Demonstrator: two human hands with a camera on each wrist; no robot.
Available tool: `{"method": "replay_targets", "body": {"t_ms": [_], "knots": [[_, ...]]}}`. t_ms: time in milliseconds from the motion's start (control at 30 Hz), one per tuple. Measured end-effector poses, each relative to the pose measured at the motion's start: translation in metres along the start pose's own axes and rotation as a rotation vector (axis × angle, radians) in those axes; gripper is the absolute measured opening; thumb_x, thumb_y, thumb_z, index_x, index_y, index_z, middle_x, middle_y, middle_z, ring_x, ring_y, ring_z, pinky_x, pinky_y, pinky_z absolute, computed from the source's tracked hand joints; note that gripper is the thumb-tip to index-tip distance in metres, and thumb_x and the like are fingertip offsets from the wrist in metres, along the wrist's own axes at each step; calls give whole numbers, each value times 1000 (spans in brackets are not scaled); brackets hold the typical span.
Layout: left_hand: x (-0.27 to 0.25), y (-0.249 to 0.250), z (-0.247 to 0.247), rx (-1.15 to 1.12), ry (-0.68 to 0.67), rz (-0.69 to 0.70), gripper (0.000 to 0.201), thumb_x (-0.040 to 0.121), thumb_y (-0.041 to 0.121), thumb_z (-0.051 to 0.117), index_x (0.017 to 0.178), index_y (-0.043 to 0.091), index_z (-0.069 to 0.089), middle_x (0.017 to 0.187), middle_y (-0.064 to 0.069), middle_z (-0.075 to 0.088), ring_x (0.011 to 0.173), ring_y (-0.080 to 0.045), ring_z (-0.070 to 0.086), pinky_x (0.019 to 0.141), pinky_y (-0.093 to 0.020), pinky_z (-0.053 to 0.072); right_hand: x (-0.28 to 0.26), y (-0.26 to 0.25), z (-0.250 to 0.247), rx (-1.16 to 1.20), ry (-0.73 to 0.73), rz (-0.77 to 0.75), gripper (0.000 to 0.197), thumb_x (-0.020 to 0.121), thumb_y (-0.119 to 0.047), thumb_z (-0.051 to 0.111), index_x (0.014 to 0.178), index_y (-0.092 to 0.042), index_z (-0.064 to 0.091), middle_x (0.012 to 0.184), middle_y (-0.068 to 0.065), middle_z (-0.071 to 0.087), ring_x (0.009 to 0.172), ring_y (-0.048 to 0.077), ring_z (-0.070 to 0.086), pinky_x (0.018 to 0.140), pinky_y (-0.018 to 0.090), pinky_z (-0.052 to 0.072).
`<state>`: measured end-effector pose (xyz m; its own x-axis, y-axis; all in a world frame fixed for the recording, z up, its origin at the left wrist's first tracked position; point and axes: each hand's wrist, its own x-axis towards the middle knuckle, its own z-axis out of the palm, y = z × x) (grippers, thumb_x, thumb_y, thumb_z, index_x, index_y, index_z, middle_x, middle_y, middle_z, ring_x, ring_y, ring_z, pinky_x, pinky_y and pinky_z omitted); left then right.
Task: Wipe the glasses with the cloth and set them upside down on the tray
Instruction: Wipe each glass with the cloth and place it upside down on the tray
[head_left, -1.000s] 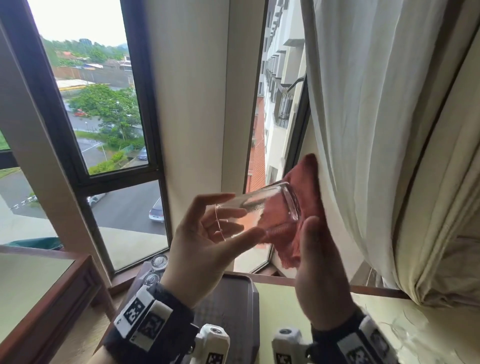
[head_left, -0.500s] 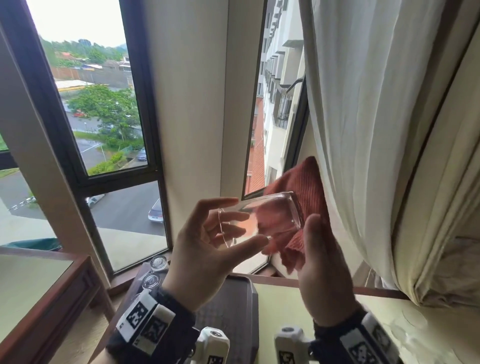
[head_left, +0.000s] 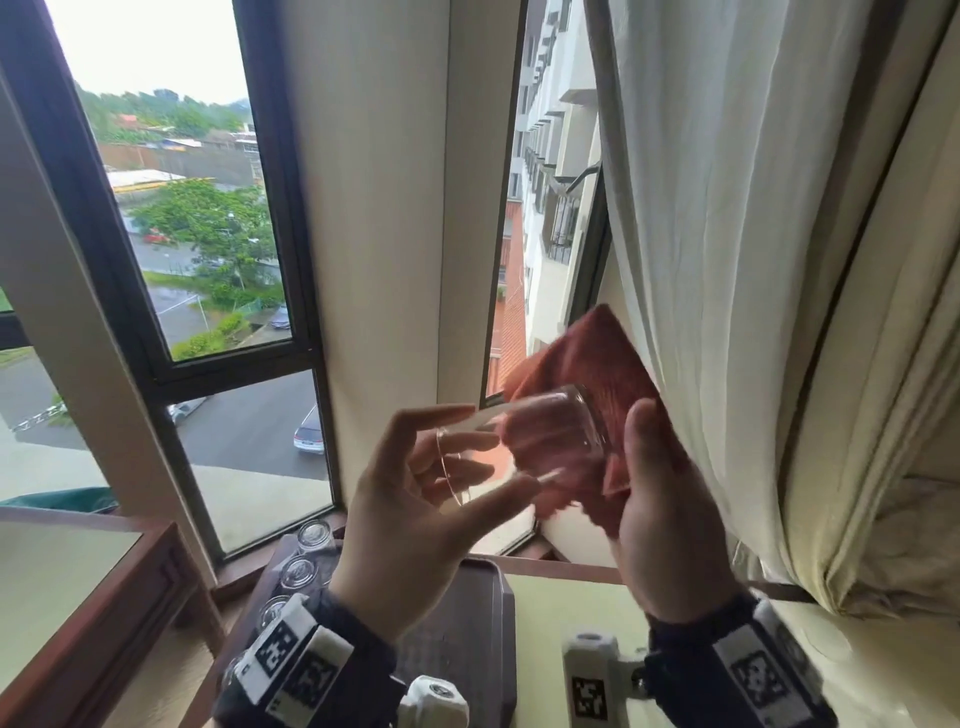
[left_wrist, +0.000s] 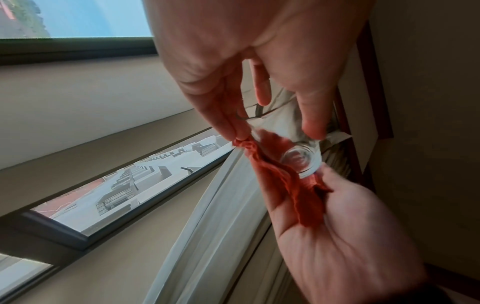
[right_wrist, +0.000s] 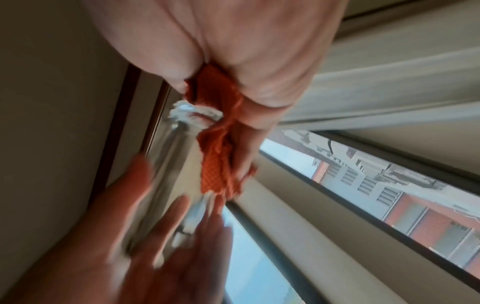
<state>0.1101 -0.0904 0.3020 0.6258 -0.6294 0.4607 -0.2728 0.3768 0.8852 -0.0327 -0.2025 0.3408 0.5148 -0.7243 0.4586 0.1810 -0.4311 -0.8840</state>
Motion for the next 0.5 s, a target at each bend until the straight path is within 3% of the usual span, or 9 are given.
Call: {"method": "replay_targets", "body": {"t_ms": [67, 100, 167, 200, 300, 367, 400, 433, 500], "knots": [[3, 0, -1, 15, 31, -29, 71, 60, 42, 101, 120, 32, 64, 109, 0, 79, 93, -26, 78, 87, -43, 65, -13, 12, 13, -82, 3, -182, 30, 103, -43, 30, 119, -40, 55, 94, -25, 72, 87, 3, 71, 63, 17, 55], [3, 0, -1, 30, 38, -42, 73, 59, 42, 102, 120, 32, 64, 109, 1, 79, 93, -25, 78, 88, -45, 65, -16, 15, 17, -124, -8, -294, 34, 106, -40, 32, 135, -39, 48, 117, -23, 68, 108, 9, 67, 79, 26, 57], [1, -2, -1, 55, 32, -53, 74, 57, 46, 103, 120, 36, 65, 108, 3, 79, 95, -23, 78, 90, -45, 64, -15, 19, 20, -326, -52, -512, 46, 108, -27, 37, 153, -19, 40, 158, -2, 43, 147, 28, 38, 115, 47, 40], [-1, -3, -1, 60, 20, -54, 73, 56, 47, 101, 119, 38, 65, 108, 2, 79, 95, -23, 77, 91, -44, 63, -10, 17, 19, -456, -74, -563, 46, 107, -22, 39, 151, -11, 42, 162, 4, 36, 152, 29, 28, 120, 52, 32], [-9, -4, 0, 45, -26, -68, 73, 55, 46, 100, 118, 39, 66, 111, -1, 79, 98, -24, 77, 91, -42, 62, 5, 2, 10, -502, -91, -537, 34, 107, -23, 45, 137, -22, 61, 136, 0, 65, 130, 15, 58, 103, 36, 51], [-12, -4, 0, 0, -23, -85, 72, 56, 41, 101, 118, 33, 66, 111, -5, 79, 97, -27, 77, 90, -42, 63, 10, -12, 2, -299, -116, -370, 28, 108, -32, 43, 113, -39, 69, 91, -10, 75, 83, 2, 69, 71, 20, 55], [-14, -5, 0, -27, -14, -88, 71, 56, 37, 100, 117, 29, 65, 110, -7, 79, 95, -29, 77, 88, -41, 63, 11, -16, -1, -172, -109, -240, 30, 107, -37, 41, 100, -37, 70, 73, -9, 72, 63, 3, 66, 57, 18, 51], [-15, -4, 0, -61, 1, -95, 69, 58, 34, 99, 116, 25, 64, 109, -10, 79, 94, -31, 77, 85, -40, 64, 9, -15, -4, -49, -86, -120, 34, 105, -39, 40, 94, -29, 70, 65, -6, 70, 55, 6, 64, 51, 17, 50], [-15, -1, 3, -119, 39, -116, 70, 61, 30, 101, 116, 15, 59, 107, -14, 78, 89, -33, 78, 78, -35, 64, 3, -4, -4, 178, -71, 52, 38, 99, -45, 40, 102, -21, 70, 74, -2, 76, 66, 12, 73, 56, 21, 57]]}}
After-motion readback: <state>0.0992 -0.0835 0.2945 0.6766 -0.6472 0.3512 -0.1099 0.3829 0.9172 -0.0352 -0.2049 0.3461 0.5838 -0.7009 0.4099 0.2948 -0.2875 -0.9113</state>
